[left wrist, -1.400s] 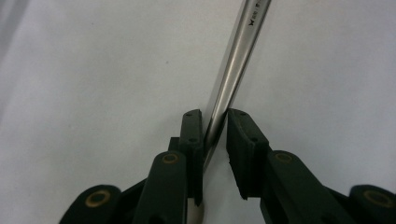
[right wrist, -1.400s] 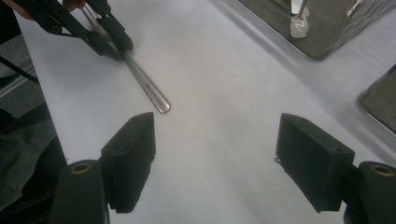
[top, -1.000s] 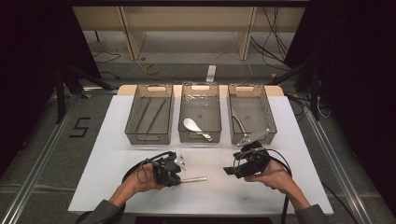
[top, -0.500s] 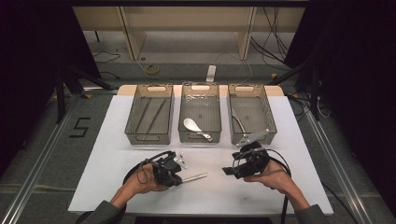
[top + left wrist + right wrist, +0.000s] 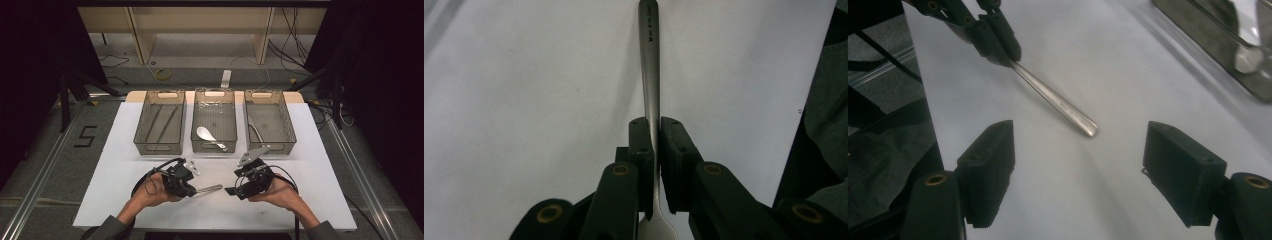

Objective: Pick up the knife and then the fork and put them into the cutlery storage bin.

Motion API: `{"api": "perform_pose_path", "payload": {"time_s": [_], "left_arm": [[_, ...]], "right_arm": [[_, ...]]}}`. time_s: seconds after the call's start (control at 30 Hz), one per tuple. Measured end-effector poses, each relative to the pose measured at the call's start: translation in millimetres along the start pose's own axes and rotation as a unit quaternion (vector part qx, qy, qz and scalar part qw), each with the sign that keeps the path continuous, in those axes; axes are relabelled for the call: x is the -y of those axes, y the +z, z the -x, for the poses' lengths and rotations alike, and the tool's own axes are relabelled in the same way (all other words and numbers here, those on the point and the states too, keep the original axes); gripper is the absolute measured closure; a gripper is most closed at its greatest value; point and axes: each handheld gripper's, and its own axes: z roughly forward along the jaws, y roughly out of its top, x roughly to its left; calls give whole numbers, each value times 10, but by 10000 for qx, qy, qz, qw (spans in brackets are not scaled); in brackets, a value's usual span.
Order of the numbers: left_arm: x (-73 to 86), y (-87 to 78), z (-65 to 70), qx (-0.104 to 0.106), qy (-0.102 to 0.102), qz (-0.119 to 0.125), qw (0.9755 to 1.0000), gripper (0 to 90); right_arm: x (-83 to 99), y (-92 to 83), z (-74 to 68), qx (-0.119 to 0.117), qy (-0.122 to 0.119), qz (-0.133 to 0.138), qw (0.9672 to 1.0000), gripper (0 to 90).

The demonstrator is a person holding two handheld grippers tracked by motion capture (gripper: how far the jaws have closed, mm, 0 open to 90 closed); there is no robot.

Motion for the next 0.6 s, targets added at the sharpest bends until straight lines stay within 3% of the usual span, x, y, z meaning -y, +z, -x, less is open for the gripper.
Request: {"api": "perform_pose_path", "payload": {"time_s": [0.3,0.47,0.6], "left_arm": [[-8,-28,3,32,-29,17,10000,838],[-11,-30,3,38,-36,-8,10000,838],[-13,-31,4,32,-39,-24,10000,838]], "right_arm": [[-105,371,-208,-3,-589,44,9983,310],[-123,584,-284,49,-978,-101,9951,321],[-148,658,-311,158,-1238,-90,9921,360]]}}
